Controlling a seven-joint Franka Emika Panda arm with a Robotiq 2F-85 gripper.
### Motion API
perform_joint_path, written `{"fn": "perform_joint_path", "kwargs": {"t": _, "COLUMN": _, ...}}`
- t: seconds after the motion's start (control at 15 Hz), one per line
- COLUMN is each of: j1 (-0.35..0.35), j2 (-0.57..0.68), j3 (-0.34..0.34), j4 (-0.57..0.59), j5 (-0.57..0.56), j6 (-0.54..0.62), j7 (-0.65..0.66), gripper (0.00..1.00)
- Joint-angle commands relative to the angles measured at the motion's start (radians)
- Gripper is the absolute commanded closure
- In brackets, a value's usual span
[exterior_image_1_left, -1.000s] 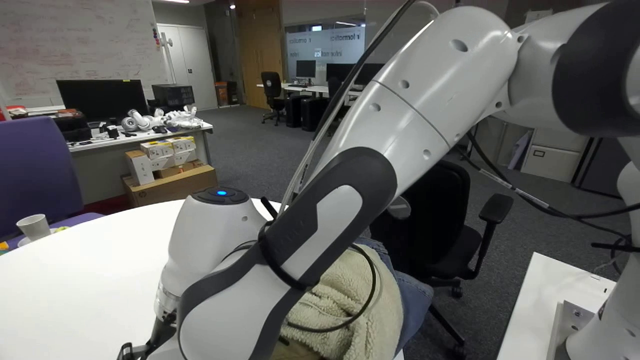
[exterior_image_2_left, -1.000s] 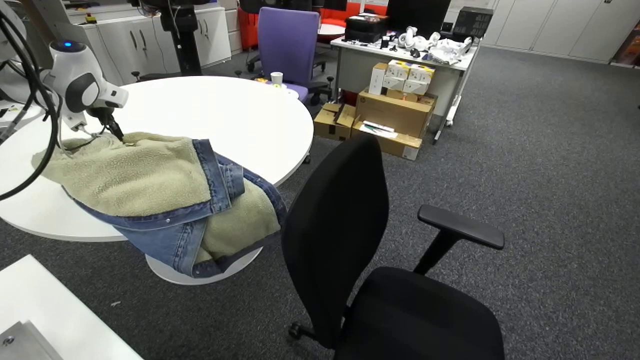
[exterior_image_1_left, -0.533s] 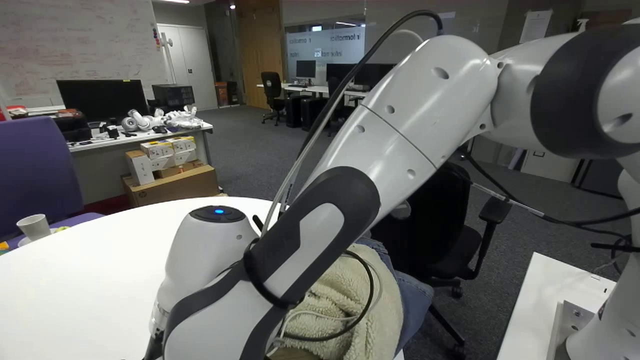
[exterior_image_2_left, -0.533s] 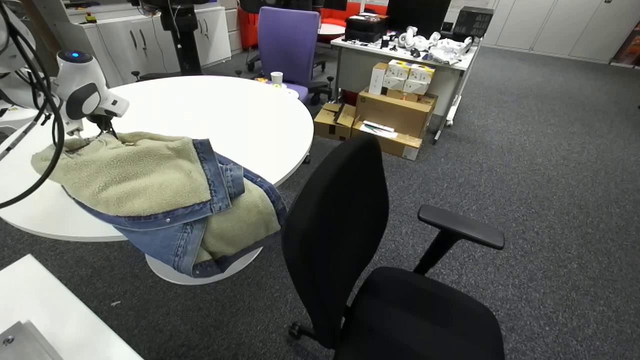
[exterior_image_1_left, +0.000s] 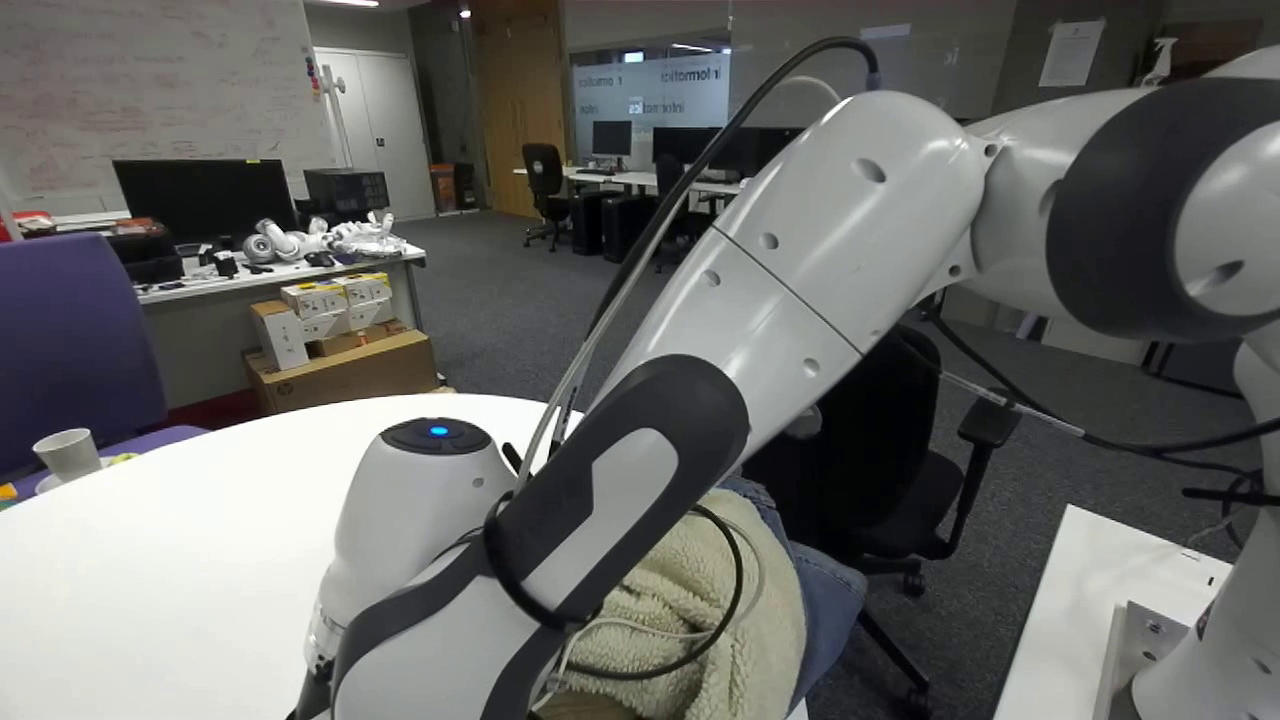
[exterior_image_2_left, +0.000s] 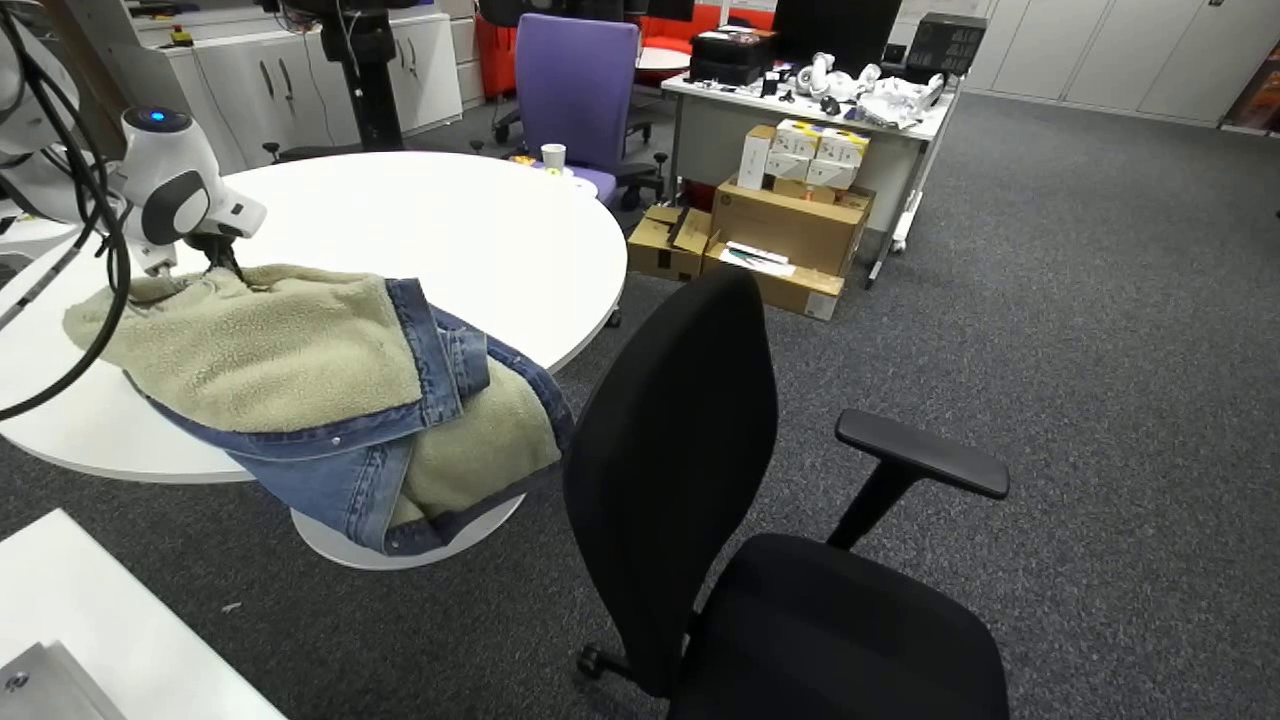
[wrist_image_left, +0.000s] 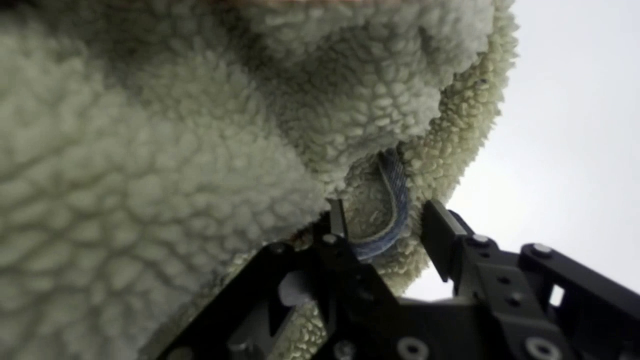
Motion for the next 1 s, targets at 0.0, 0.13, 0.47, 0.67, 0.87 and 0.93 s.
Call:
{"fn": "perform_joint_path", "kwargs": {"t": 0.0, "j1": 0.016, "j2": -0.004, "j3": -0.021, "j4": -0.004, "j5": -0.011, "j6": 0.03, "j7": 0.029, "gripper": 0.85}}
{"fn": "perform_joint_path", "kwargs": {"t": 0.13, "j1": 0.019, "j2": -0.002, "j3": -0.024, "j4": -0.002, "j5": -0.012, "j6": 0.029, "j7": 0.03, "gripper": 0.99}}
{"fn": "perform_joint_path", "kwargs": {"t": 0.47, "j1": 0.038, "j2": -0.013, "j3": -0.04, "j4": -0.015, "j5": -0.034, "j6": 0.028, "j7": 0.016, "gripper": 0.98}}
{"fn": "perform_joint_path", "kwargs": {"t": 0.67, "j1": 0.073, "j2": -0.05, "j3": -0.073, "j4": -0.052, "j5": -0.118, "j6": 0.027, "j7": -0.039, "gripper": 0.98}}
{"fn": "perform_joint_path", "kwargs": {"t": 0.87, "j1": 0.105, "j2": -0.104, "j3": -0.1, "j4": -0.091, "j5": -0.204, "j6": -0.027, "j7": -0.078, "gripper": 0.98}}
{"fn": "perform_joint_path", "kwargs": {"t": 0.93, "j1": 0.114, "j2": -0.125, "j3": -0.11, "j4": -0.108, "j5": -0.231, "j6": -0.037, "j7": -0.093, "gripper": 0.98}}
